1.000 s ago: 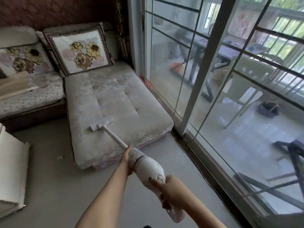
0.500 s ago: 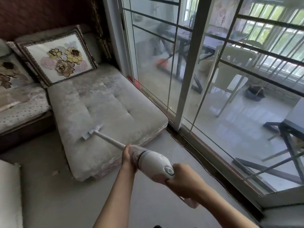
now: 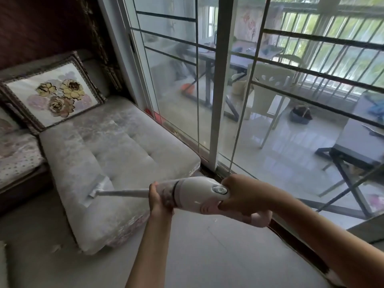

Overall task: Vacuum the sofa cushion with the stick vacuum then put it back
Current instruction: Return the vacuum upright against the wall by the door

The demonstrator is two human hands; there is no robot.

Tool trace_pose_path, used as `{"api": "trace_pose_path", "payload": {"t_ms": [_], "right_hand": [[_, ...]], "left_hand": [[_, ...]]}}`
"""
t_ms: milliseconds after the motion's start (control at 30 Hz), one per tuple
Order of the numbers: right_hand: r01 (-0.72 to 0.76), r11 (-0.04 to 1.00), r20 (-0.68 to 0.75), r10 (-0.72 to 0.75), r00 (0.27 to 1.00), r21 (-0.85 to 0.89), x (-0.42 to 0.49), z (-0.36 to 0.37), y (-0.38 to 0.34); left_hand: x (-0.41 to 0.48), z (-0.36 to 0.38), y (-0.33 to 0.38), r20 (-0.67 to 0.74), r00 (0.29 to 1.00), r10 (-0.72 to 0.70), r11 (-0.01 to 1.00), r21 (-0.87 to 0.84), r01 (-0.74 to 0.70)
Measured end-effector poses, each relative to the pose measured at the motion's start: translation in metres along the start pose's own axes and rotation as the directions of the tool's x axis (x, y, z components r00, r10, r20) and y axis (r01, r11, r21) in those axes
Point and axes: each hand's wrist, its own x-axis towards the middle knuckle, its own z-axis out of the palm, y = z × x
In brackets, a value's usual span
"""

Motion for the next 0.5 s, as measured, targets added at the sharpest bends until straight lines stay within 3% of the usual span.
{"api": "trace_pose_path", "payload": {"t_ms": [167,500], "right_hand": [[0.023,0.999,0.042,-0.021,0.999,-0.045,-0.021,-0.055,0.008],[0.072,0.975,0.07,-0.058,0.996,-0.212,-0.085,-0.164,0.037]], "left_hand": [[-0.022,0.023,-0.005,0.049,0.999,-0.009,0.999,-0.031,0.01],[-0.091,0.096,-0.043,0.289,0.954,0.074,0.996,-0.063,-0.059]]}}
